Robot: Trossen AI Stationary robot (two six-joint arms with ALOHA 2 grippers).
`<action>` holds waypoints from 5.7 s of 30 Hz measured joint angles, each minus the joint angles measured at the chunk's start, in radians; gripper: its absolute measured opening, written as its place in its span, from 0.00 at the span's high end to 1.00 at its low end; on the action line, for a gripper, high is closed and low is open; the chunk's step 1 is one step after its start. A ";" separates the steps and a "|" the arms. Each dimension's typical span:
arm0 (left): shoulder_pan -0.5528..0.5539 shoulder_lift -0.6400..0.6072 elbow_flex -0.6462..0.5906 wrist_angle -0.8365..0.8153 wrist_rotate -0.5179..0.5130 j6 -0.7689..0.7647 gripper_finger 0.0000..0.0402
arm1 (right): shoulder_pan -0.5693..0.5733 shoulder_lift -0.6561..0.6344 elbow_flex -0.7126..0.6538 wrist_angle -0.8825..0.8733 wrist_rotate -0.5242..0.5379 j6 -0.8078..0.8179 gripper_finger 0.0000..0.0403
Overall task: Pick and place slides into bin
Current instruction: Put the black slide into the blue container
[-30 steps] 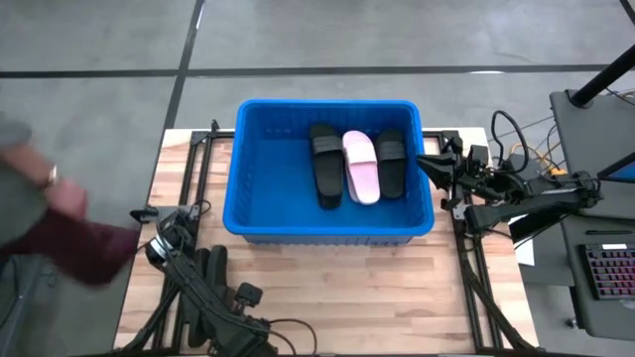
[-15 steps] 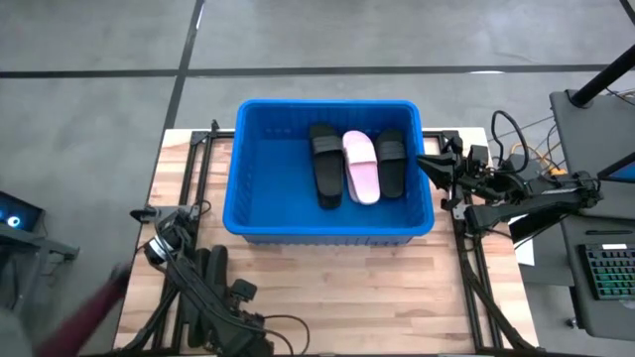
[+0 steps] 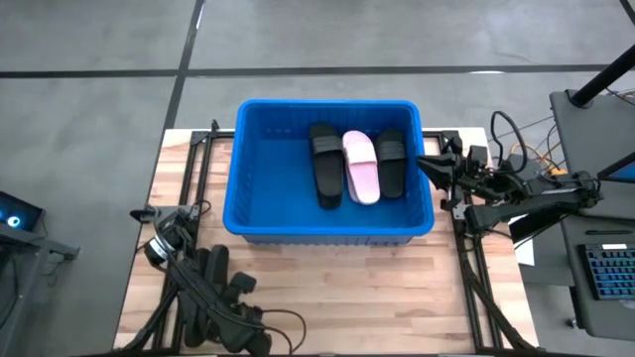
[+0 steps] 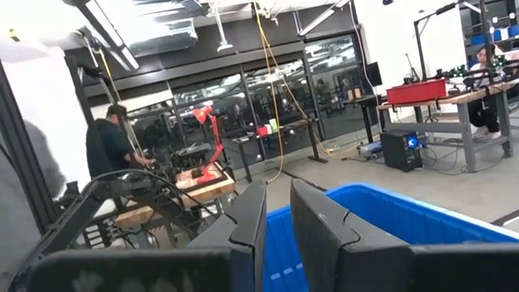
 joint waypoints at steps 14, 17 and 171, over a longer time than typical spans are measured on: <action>0.010 0.002 -0.004 0.006 -0.087 0.085 0.44 | 0.000 0.000 0.000 -0.023 0.000 0.002 0.87; 0.010 0.002 -0.003 0.018 -0.092 0.083 0.57 | 0.000 0.000 0.000 -0.023 0.000 0.003 0.87; 1.014 -0.558 -0.834 1.647 -0.756 1.210 1.00 | 0.000 -0.067 0.000 0.075 0.185 0.021 0.87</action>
